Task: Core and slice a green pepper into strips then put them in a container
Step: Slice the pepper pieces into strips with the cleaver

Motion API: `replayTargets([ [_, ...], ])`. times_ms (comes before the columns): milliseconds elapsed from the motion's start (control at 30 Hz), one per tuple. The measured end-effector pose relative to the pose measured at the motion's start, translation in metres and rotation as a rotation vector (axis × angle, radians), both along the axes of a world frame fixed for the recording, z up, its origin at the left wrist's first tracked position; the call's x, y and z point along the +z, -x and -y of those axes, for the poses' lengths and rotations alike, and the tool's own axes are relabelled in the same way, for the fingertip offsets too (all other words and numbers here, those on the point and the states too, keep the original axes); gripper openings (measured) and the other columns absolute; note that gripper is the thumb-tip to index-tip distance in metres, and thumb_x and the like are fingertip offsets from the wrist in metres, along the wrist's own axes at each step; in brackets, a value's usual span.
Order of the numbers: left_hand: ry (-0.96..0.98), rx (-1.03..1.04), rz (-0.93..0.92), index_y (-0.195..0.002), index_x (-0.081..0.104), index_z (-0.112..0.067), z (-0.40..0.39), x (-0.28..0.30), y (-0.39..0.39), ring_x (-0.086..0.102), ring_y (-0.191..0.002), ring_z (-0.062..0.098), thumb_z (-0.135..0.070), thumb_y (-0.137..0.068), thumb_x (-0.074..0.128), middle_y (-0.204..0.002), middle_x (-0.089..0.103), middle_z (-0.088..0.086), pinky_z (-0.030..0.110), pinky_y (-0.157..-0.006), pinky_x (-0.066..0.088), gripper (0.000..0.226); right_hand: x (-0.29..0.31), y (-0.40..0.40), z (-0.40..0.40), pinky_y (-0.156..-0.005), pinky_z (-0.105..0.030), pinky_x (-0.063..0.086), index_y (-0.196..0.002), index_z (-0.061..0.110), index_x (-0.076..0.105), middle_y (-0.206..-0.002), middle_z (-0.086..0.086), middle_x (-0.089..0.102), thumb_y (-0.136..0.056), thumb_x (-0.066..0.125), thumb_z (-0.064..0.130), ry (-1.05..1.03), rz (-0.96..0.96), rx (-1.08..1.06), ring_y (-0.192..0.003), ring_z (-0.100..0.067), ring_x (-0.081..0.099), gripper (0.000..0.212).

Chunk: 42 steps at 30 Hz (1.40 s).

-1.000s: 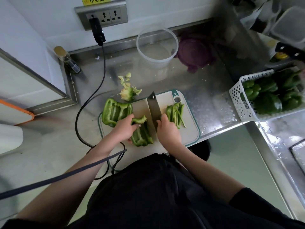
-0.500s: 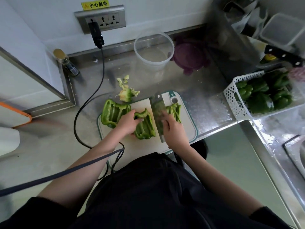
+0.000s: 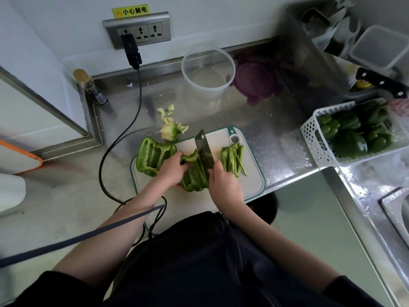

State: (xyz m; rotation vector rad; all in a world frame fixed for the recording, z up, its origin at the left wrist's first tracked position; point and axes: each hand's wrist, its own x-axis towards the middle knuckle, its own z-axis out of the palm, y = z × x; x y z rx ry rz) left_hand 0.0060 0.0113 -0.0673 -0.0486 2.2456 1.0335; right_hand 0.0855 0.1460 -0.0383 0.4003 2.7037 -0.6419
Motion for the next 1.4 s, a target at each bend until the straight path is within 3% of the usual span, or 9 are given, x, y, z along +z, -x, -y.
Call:
replayTargets([
  [167, 0.008, 0.002, 0.017, -0.113, 0.049, -0.008, -0.002, 0.006, 0.003, 0.061, -0.082, 0.031, -0.025, -0.095, 0.053, -0.097, 0.058, 0.013, 0.042, -0.063, 0.056, 0.026, -0.012, -0.001, 0.004, -0.046, -0.028, 0.036, -0.110, 0.012, 0.035, -0.057, 0.002, 0.037, -0.101, 0.036, 0.014, -0.111, 0.037, 0.054, -0.055, -0.026, 0.048, 0.009],
  [300, 0.009, -0.002, 0.009, -0.123, 0.047, -0.007, -0.005, 0.006, 0.001, 0.056, -0.070, 0.021, -0.024, -0.096, 0.052, -0.096, 0.053, 0.008, 0.030, -0.045, 0.049, 0.033, -0.017, -0.002, 0.006, -0.051, -0.030, 0.039, -0.114, 0.011, 0.035, -0.058, 0.003, 0.036, -0.100, 0.036, 0.012, -0.112, 0.075, 0.066, -0.059, -0.026, 0.052, 0.013],
  [600, -0.001, 0.029, 0.056, -0.129, 0.043, -0.011, -0.005, 0.000, 0.002, 0.057, -0.078, 0.025, -0.024, -0.097, 0.051, -0.113, 0.057, 0.014, 0.027, -0.042, 0.049, 0.036, -0.013, -0.003, 0.013, -0.055, -0.030, 0.038, -0.133, 0.008, 0.026, -0.068, 0.000, 0.044, -0.090, 0.040, -0.005, -0.196, 0.104, 0.185, -0.060, -0.022, 0.047, 0.048],
  [767, 0.069, -0.059, 0.018, -0.138, 0.039, -0.014, -0.004, -0.002, 0.002, 0.058, -0.076, 0.022, -0.024, -0.097, 0.049, -0.120, 0.057, 0.013, 0.023, -0.043, 0.047, 0.044, -0.011, 0.004, 0.013, -0.056, -0.031, 0.040, -0.134, 0.008, 0.026, -0.089, -0.005, 0.065, -0.091, 0.040, -0.004, -0.199, 0.142, 0.230, -0.070, -0.026, 0.061, 0.046],
  [1000, -0.029, 0.024, 0.088, -0.142, 0.035, -0.016, 0.004, -0.006, -0.001, 0.059, -0.071, 0.019, -0.026, -0.096, 0.051, -0.124, 0.054, 0.011, 0.024, -0.040, 0.049, 0.050, -0.010, 0.000, 0.013, -0.056, -0.031, 0.040, -0.139, 0.006, 0.023, -0.090, -0.005, 0.065, -0.091, 0.041, -0.003, -0.234, 0.108, 0.269, -0.076, -0.026, 0.065, 0.051],
  [1100, -0.022, 0.034, 0.070, -0.143, 0.035, -0.016, 0.010, -0.010, -0.003, 0.061, -0.092, 0.026, -0.028, -0.096, 0.052, -0.131, 0.051, 0.004, 0.027, -0.054, 0.051, 0.051, -0.010, 0.001, 0.012, -0.056, -0.032, 0.040, -0.140, 0.005, 0.021, -0.094, -0.007, 0.066, -0.091, 0.042, -0.004, -0.237, 0.107, 0.299, -0.080, -0.027, 0.066, 0.054],
  [1267, 0.018, 0.020, 0.050, -0.146, 0.031, -0.014, 0.011, -0.010, -0.007, 0.053, -0.118, 0.029, -0.030, -0.096, 0.051, -0.142, 0.045, 0.011, 0.032, -0.081, 0.050, 0.057, -0.009, 0.002, 0.011, -0.054, -0.032, 0.040, -0.136, 0.006, 0.025, -0.088, -0.007, 0.065, -0.088, 0.043, -0.006, -0.231, 0.110, 0.298, -0.064, -0.026, 0.053, 0.052],
  [1333, 0.032, 0.012, 0.045, -0.145, 0.032, -0.013, 0.011, -0.008, -0.007, 0.053, -0.117, 0.031, -0.030, -0.096, 0.051, -0.141, 0.046, 0.013, 0.038, -0.088, 0.050, 0.054, -0.009, 0.003, 0.011, -0.053, -0.032, 0.038, -0.132, 0.006, 0.028, -0.080, -0.007, 0.059, -0.088, 0.043, -0.007, -0.219, 0.098, 0.296, -0.061, -0.025, 0.048, 0.047],
  [1400, 0.014, 0.003, 0.022, -0.138, 0.042, -0.015, 0.010, -0.006, -0.010, 0.061, -0.096, 0.028, -0.027, -0.097, 0.050, -0.125, 0.056, 0.015, 0.038, -0.072, 0.056, 0.044, -0.008, 0.004, 0.008, -0.053, -0.032, 0.038, -0.124, 0.007, 0.031, -0.076, -0.006, 0.053, -0.088, 0.042, -0.006, -0.208, 0.092, 0.289, -0.061, -0.025, 0.047, 0.040],
])
